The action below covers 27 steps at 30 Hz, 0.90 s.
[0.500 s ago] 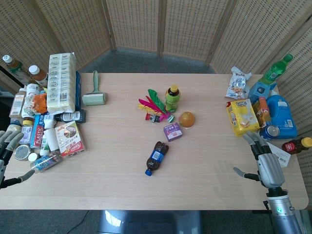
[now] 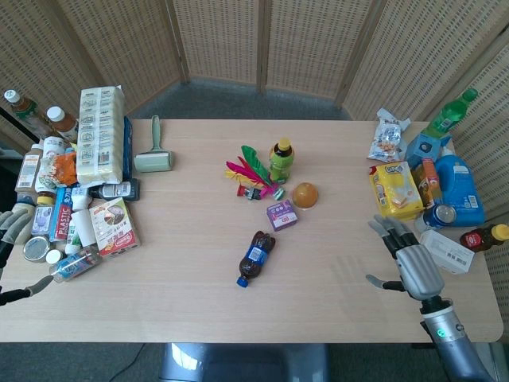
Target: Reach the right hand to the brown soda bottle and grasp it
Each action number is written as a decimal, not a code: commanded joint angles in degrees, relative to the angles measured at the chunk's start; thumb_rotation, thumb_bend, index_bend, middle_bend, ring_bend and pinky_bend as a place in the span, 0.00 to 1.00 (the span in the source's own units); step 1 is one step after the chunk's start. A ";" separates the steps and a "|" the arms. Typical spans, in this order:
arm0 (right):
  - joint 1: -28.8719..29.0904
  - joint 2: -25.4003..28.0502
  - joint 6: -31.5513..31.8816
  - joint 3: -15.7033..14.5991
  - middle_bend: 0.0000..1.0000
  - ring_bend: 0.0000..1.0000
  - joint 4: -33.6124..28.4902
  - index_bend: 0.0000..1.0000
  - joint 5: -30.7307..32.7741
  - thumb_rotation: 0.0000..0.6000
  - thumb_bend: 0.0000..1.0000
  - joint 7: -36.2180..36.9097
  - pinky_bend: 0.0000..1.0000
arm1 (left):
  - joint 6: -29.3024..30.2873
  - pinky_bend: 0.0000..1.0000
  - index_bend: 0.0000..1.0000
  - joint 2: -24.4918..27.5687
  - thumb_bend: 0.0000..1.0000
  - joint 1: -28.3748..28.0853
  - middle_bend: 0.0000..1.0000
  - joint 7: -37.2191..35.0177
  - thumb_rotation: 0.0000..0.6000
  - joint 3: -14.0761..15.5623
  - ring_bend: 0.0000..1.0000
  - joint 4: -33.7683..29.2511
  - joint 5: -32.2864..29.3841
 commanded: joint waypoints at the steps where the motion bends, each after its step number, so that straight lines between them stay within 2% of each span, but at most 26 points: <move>1: 3.95 -0.79 -2.01 -0.22 0.00 0.00 3.29 0.00 -4.00 1.00 0.05 -0.10 0.00 | -0.85 0.00 0.00 0.98 0.00 -0.02 0.00 -0.08 1.00 -0.05 0.00 -1.15 -0.95; 7: 9.67 -3.10 -2.51 -2.47 0.00 0.00 9.16 0.00 -12.18 1.00 0.05 -0.17 0.00 | -2.52 0.00 0.00 1.40 0.00 -0.15 0.00 1.13 1.00 -0.13 0.00 -2.38 -2.42; 16: 17.61 -8.18 -0.89 -5.04 0.00 0.00 14.35 0.00 -22.45 1.00 0.05 -2.23 0.00 | -4.46 0.00 0.00 0.98 0.00 -0.74 0.00 0.51 1.00 -0.31 0.00 -1.77 -3.37; 27: 27.96 -13.26 -8.30 -5.31 0.00 0.00 19.01 0.00 -24.19 1.00 0.05 -3.15 0.00 | -4.01 0.00 0.00 0.70 0.00 -0.42 0.00 1.23 1.00 -0.60 0.00 -1.50 -3.49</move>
